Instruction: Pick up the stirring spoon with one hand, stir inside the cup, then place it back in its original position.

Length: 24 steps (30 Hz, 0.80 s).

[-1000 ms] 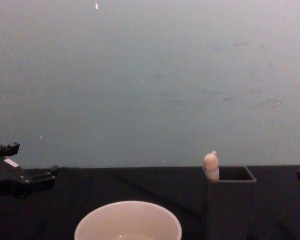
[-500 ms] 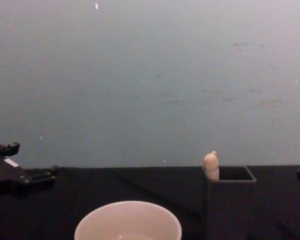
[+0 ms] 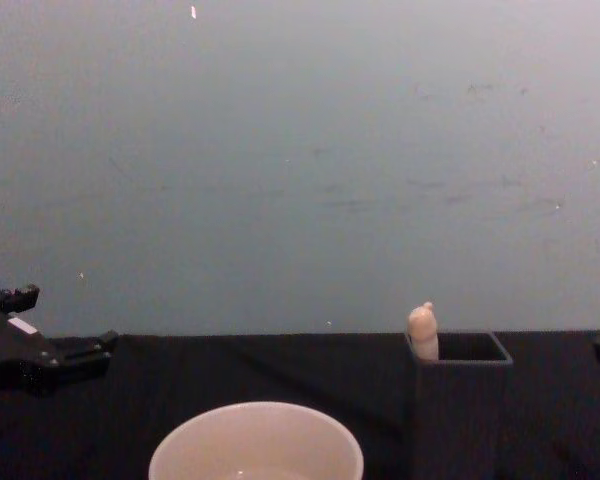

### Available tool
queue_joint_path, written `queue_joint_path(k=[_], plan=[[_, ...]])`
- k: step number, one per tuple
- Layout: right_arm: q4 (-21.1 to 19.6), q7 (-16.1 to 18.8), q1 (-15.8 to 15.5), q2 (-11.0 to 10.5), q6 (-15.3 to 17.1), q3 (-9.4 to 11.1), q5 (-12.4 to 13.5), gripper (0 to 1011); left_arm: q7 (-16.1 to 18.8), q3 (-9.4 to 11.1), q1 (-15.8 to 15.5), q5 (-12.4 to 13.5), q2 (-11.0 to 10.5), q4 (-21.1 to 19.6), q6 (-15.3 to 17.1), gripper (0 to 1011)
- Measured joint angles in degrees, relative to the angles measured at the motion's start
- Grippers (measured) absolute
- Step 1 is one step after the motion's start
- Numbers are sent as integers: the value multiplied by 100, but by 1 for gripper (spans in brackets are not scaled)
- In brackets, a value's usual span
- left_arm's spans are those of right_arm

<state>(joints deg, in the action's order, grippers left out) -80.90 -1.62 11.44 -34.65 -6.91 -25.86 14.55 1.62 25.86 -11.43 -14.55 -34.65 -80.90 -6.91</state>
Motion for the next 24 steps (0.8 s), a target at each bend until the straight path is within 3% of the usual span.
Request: queue_joint_path(k=[24], plan=[[0,0,0,0,0,0,0,1002,0,0,0,0,0,0,0,1001]])
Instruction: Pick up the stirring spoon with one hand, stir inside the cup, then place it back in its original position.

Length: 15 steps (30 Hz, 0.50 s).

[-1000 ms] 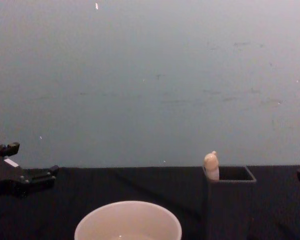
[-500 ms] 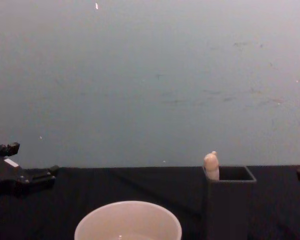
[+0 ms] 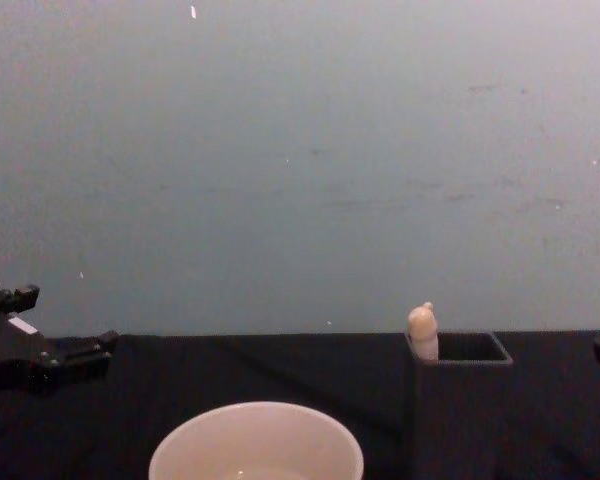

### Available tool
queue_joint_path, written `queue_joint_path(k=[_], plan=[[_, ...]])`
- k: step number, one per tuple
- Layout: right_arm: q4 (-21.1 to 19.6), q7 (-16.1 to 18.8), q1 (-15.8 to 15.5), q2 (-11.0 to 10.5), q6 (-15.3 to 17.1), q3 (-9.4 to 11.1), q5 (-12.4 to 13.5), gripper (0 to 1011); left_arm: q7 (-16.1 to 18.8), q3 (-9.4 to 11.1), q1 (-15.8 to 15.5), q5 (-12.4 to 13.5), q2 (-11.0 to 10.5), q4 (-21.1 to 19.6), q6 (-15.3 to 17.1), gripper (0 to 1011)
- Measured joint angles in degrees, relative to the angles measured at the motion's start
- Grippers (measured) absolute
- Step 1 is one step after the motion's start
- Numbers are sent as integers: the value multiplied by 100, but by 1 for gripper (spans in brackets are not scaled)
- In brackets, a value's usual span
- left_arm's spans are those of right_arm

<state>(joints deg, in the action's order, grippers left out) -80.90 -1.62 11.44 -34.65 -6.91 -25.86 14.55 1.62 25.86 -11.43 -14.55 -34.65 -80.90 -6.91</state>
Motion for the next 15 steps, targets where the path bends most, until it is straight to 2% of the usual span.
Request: queue_joint_path(k=[9,15], plan=[[0,5,-2,1,0,3,-1,1002,0,0,0,0,0,0,0,1001],[-116,240,-64,-32,12,119,76,1002,0,0,0,0,0,0,0,1001]])
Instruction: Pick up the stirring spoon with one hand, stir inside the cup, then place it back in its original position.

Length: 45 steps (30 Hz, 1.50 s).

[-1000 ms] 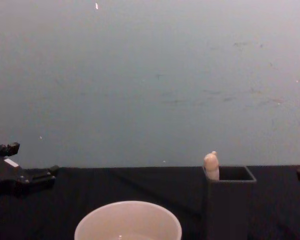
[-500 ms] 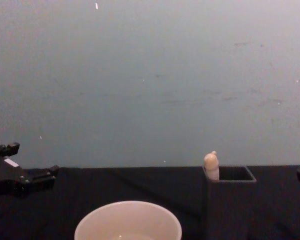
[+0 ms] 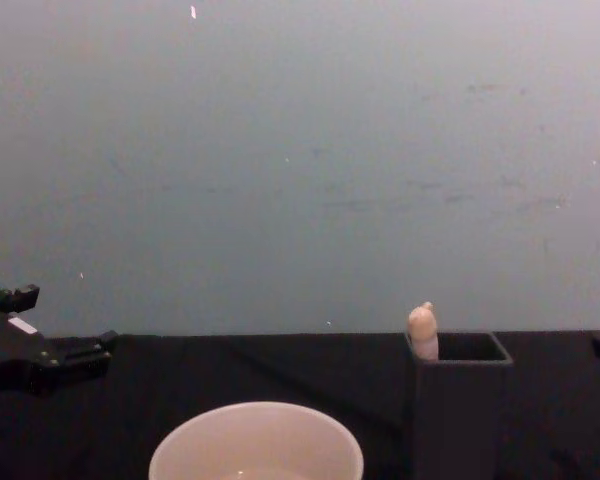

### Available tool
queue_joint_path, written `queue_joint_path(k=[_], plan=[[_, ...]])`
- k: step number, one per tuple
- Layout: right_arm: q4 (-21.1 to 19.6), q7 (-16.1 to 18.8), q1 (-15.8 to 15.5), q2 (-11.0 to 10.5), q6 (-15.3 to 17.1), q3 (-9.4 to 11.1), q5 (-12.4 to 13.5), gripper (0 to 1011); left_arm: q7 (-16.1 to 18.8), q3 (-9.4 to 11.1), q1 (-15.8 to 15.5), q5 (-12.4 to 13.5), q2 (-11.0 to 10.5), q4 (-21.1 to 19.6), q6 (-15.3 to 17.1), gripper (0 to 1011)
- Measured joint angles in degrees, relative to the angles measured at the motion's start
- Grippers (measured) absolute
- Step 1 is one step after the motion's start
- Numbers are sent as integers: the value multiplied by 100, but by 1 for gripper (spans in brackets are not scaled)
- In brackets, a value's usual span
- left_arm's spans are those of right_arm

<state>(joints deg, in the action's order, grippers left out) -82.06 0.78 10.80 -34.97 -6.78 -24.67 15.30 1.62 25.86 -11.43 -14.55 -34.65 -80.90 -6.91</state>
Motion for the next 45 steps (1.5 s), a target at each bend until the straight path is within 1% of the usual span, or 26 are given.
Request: queue_joint_path(k=[3,4,6,7,8,9,10,11,13,14,16,19,23,26,30,35,36,37,41,45], plan=[[-119,143,-37,-31,59,65,119,1002,0,0,0,0,0,0,0,1002],[-223,291,-68,-64,135,119,258,1003,0,0,0,0,0,0,0,1001],[-345,460,-108,-105,224,182,420,1002,0,0,0,0,0,0,0,1001],[-449,616,-143,-143,312,237,575,1002,0,0,0,0,0,0,0,1001],[-449,616,-143,-143,312,237,575,1002,0,0,0,0,0,0,0,1001],[-567,803,-178,-188,411,292,740,1002,0,0,0,0,0,0,0,1001],[-625,895,-197,-210,460,315,824,1002,0,0,0,0,0,0,0,1001],[-742,1073,-233,-264,549,360,969,1002,0,0,0,0,0,0,0,1001],[-843,1224,-265,-306,616,400,1083,1002,0,0,0,0,0,0,0,1001],[-949,1401,-307,-357,681,437,1202,1002,0,0,0,0,0,0,0,1001],[-1041,1541,-339,-399,720,460,1278,1002,0,0,0,0,0,0,0,1001],[-1257,1889,-429,-497,792,486,1417,1002,0,0,0,0,0,0,0,1001],[-1363,2095,-478,-529,827,464,1442,1002,0,0,0,0,0,0,0,1001],[-1438,2252,-511,-530,850,396,1426,1002,0,0,0,0,0,0,0,1001],[-1480,2379,-520,-469,873,284,1306,1002,0,0,0,0,0,0,0,1001],[-1469,2431,-480,-304,873,143,1085,1002,0,0,0,0,0,0,0,1001],[-1448,2431,-454,-241,864,107,1015,1002,0,0,0,0,0,0,0,1001],[-1448,2431,-454,-241,864,107,1015,1002,0,0,0,0,0,0,0,1001],[-1354,2429,-357,-68,784,15,789,1002,0,0,0,0,0,0,0,1001],[-1259,2429,-263,73,747,-53,627,1002,0,0,0,0,0,0,0,1001]])
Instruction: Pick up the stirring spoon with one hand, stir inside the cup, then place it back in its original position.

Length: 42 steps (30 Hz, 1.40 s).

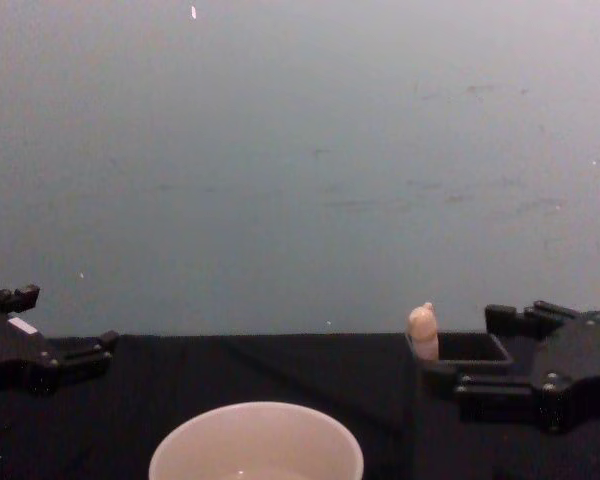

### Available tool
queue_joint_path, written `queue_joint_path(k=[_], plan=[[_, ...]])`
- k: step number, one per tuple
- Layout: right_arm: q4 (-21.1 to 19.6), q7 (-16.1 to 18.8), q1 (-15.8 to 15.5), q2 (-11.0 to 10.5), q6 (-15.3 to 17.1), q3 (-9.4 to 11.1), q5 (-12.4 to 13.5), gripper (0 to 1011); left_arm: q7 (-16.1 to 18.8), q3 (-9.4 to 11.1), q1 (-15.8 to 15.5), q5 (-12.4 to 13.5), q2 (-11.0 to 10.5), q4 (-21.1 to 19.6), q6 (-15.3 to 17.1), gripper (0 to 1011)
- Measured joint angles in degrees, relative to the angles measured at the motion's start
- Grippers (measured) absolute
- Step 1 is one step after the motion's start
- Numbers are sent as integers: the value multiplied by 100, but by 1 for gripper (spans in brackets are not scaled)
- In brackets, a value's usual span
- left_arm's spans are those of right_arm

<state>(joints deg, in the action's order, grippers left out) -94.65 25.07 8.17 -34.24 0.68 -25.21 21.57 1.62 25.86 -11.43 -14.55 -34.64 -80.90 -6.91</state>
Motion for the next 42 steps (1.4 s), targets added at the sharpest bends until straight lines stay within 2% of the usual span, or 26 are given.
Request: queue_joint_path(k=[10,23,34,42], plan=[[325,31,271,362,-80,-127,-388,1002,0,0,0,0,0,0,0,1001],[598,123,467,659,-73,-174,-714,1002,0,0,0,0,0,0,0,1001],[677,142,511,803,-70,-125,-885,1002,0,0,0,0,0,0,0,1001],[675,139,509,795,-70,-121,-879,1002,0,0,0,0,0,0,0,1001]])
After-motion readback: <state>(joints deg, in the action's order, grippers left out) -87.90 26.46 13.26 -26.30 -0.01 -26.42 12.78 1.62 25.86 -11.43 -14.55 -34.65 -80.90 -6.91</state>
